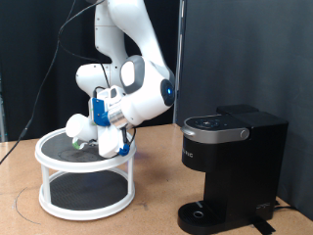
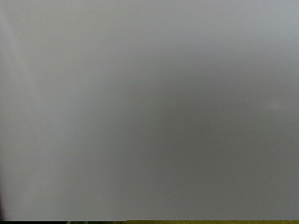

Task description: Make a cup of coffee with the keurig machine

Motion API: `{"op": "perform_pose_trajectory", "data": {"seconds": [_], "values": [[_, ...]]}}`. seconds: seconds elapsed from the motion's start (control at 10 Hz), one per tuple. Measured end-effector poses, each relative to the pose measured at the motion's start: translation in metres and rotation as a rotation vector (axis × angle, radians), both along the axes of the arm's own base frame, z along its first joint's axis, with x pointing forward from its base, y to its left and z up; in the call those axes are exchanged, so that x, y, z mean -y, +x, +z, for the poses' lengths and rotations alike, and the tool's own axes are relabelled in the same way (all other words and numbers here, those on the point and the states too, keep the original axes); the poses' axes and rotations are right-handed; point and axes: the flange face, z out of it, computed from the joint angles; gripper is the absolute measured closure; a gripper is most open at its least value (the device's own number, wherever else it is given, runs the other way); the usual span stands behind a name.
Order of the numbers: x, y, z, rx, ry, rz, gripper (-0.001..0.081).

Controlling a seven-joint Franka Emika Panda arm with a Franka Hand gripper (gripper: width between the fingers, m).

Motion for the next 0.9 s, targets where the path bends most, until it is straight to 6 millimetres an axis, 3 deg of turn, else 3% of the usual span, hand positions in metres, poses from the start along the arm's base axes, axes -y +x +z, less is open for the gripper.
{"op": "perform_pose_trajectory", "data": {"seconds": [0.3, 0.4, 0.6, 0.9], "values": [[-0.005, -0.021, 0.028, 0.046, 0.032, -0.005, 0.0225], [-0.008, -0.029, 0.032, 0.060, 0.035, 0.000, 0.0317], [-0.008, -0.028, 0.030, 0.062, 0.040, 0.003, 0.0317], [0.016, -0.034, 0.043, 0.222, 0.081, -0.023, 0.0317]]}}
